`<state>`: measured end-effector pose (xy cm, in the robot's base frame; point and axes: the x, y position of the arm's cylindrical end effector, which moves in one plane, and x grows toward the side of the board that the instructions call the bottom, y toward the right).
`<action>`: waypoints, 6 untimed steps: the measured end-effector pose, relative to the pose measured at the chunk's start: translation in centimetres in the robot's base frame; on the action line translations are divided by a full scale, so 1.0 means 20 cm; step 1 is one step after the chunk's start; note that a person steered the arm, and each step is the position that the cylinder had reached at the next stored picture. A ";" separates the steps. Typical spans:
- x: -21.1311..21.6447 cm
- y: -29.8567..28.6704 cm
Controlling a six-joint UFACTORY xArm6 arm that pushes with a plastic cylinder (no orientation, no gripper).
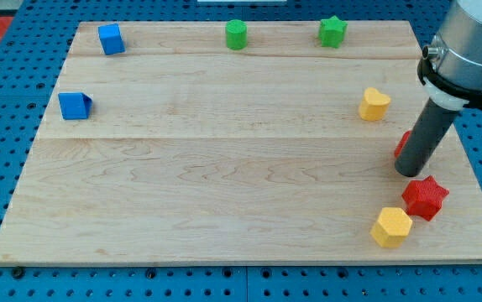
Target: Place the heart vertically above the red circle
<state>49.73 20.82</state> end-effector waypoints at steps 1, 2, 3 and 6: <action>-0.04 0.00; -0.09 -0.11; -0.18 -0.29; -0.64 -0.19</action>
<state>36.90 17.05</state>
